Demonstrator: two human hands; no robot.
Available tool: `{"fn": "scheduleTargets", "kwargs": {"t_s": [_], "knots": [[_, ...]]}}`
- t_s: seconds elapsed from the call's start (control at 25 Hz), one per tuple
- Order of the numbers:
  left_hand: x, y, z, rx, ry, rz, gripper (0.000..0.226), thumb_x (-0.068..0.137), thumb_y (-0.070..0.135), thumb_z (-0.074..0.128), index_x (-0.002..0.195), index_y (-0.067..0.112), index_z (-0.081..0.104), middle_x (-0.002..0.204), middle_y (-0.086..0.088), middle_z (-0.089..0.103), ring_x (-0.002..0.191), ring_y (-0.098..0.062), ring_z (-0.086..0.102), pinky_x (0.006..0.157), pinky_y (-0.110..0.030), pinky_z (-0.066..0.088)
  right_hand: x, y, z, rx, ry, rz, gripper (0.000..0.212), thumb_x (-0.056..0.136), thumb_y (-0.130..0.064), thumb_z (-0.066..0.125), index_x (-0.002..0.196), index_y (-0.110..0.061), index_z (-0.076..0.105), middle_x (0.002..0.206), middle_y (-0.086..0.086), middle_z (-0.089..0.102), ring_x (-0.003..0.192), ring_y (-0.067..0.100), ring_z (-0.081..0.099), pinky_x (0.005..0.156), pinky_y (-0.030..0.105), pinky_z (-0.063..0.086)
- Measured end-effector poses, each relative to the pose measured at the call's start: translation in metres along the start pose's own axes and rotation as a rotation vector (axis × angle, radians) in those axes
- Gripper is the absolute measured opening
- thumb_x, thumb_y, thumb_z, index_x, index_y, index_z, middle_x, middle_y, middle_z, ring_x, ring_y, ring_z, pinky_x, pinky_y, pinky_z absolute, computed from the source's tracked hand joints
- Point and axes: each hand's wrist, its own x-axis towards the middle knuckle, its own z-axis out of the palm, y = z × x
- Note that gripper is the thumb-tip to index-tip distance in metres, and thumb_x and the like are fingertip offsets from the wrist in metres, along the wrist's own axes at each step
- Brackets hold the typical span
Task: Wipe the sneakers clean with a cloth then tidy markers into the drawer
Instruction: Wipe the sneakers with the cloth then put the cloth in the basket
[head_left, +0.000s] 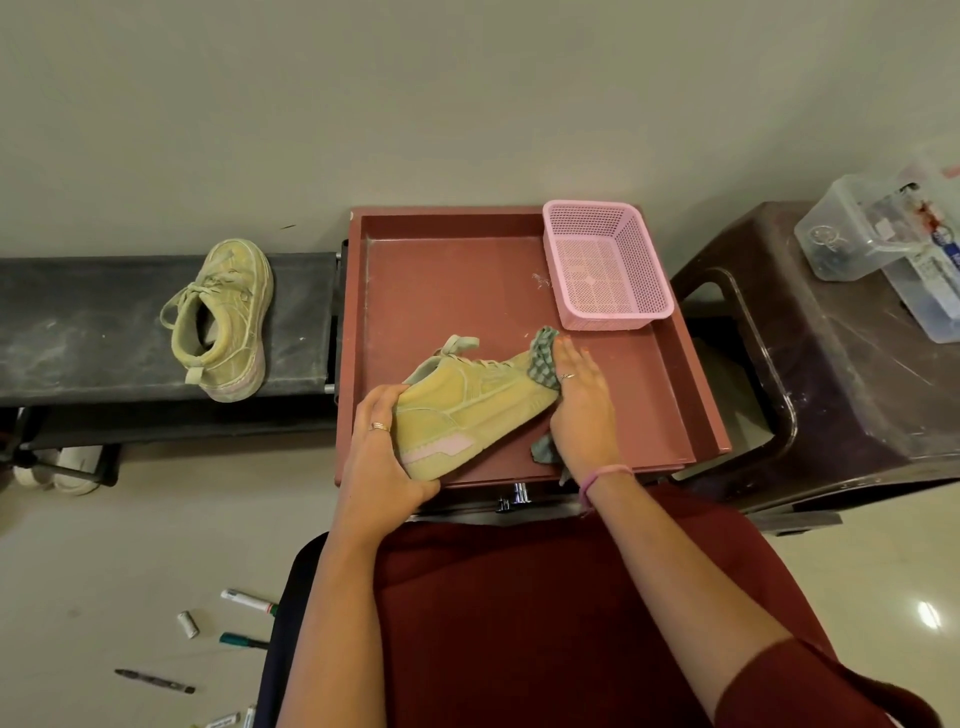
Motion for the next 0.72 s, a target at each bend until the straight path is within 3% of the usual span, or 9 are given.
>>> {"fn": "scheduleTargets", "kwargs": {"t_s": [0.08, 0.16, 0.24, 0.32, 0.4, 0.48, 0.56, 0.6, 0.72], "knots": [[0.001, 0.0, 0.001, 0.013, 0.001, 0.016, 0.097, 0.048, 0.003, 0.084, 0.131, 0.028, 0.04, 0.13, 0.013, 0.035, 0.12, -0.005, 0.039, 0.091, -0.021, 0.039, -0.024, -0.009, 0.013, 0.011, 0.02, -0.057, 0.099, 0.071, 0.021, 0.056, 0.151, -0.018, 0.013, 0.156, -0.011, 0.002, 0.144, 0.01, -0.004, 0.103, 0.005, -0.014], [0.001, 0.0, 0.001, 0.013, -0.008, 0.038, 0.096, 0.049, 0.002, 0.084, 0.132, 0.024, 0.04, 0.131, 0.011, 0.035, 0.118, -0.002, 0.039, 0.092, -0.015, 0.037, -0.054, -0.025, 0.021, 0.075, -0.061, -0.132, 0.104, 0.069, 0.015, 0.065, 0.15, -0.018, 0.01, 0.152, -0.01, -0.006, 0.141, 0.011, -0.01, 0.106, 0.009, -0.015], [0.001, -0.001, 0.002, 0.01, -0.016, 0.042, 0.096, 0.049, 0.0, 0.083, 0.133, 0.02, 0.04, 0.13, 0.011, 0.034, 0.116, 0.0, 0.038, 0.091, -0.006, 0.032, -0.072, -0.035, 0.022, 0.119, -0.155, -0.22, 0.095, 0.069, 0.014, 0.063, 0.149, -0.01, 0.018, 0.156, 0.001, 0.007, 0.144, 0.022, 0.0, 0.118, 0.027, 0.004], [-0.001, -0.001, 0.002, 0.007, -0.018, 0.037, 0.096, 0.049, -0.001, 0.083, 0.132, 0.02, 0.04, 0.13, 0.011, 0.034, 0.116, 0.001, 0.037, 0.091, -0.004, 0.032, -0.071, -0.03, 0.015, 0.021, -0.127, -0.352, 0.083, 0.069, 0.01, 0.066, 0.144, -0.002, 0.033, 0.151, 0.014, 0.031, 0.141, 0.033, 0.023, 0.114, 0.041, 0.025], [-0.001, 0.001, 0.002, 0.001, -0.02, 0.031, 0.095, 0.05, -0.001, 0.082, 0.133, 0.022, 0.04, 0.131, 0.012, 0.034, 0.117, 0.001, 0.037, 0.091, -0.01, 0.034, -0.051, -0.014, 0.011, -0.151, -0.069, -0.4, 0.08, 0.064, 0.006, 0.073, 0.137, 0.001, 0.042, 0.141, 0.017, 0.047, 0.133, 0.035, 0.04, 0.108, 0.047, 0.037], [-0.001, 0.003, 0.001, 0.0, -0.014, 0.04, 0.094, 0.051, 0.001, 0.083, 0.133, 0.022, 0.041, 0.132, 0.012, 0.034, 0.117, 0.0, 0.037, 0.093, -0.017, 0.037, -0.024, -0.004, 0.0, -0.232, -0.035, -0.336, 0.077, 0.062, 0.016, 0.067, 0.135, 0.002, 0.046, 0.137, 0.016, 0.051, 0.129, 0.034, 0.045, 0.11, 0.042, 0.032], [-0.002, 0.003, 0.001, 0.007, -0.01, 0.052, 0.094, 0.052, 0.002, 0.084, 0.133, 0.023, 0.04, 0.132, 0.012, 0.034, 0.118, -0.001, 0.038, 0.096, -0.023, 0.04, -0.006, -0.005, -0.006, -0.19, -0.028, -0.189, 0.083, 0.069, 0.02, 0.06, 0.144, -0.003, 0.034, 0.149, 0.011, 0.037, 0.14, 0.027, 0.029, 0.111, 0.022, 0.01], [-0.002, 0.003, 0.002, 0.012, -0.009, 0.05, 0.094, 0.052, 0.002, 0.084, 0.133, 0.024, 0.04, 0.133, 0.012, 0.033, 0.119, -0.002, 0.038, 0.097, -0.026, 0.041, -0.006, -0.008, -0.006, -0.127, -0.014, -0.127, 0.082, 0.074, 0.02, 0.052, 0.148, -0.007, 0.026, 0.154, 0.006, 0.028, 0.143, 0.023, 0.019, 0.11, 0.019, 0.004], [-0.001, 0.0, 0.004, 0.045, 0.004, 0.087, 0.092, 0.058, 0.007, 0.085, 0.136, 0.022, 0.039, 0.138, 0.012, 0.032, 0.123, -0.006, 0.039, 0.098, -0.028, 0.043, -0.031, -0.024, 0.006, -0.003, 0.032, -0.058, 0.08, 0.079, 0.021, 0.037, 0.149, -0.014, 0.024, 0.157, -0.001, 0.02, 0.145, 0.018, 0.009, 0.113, 0.023, 0.01]]}}
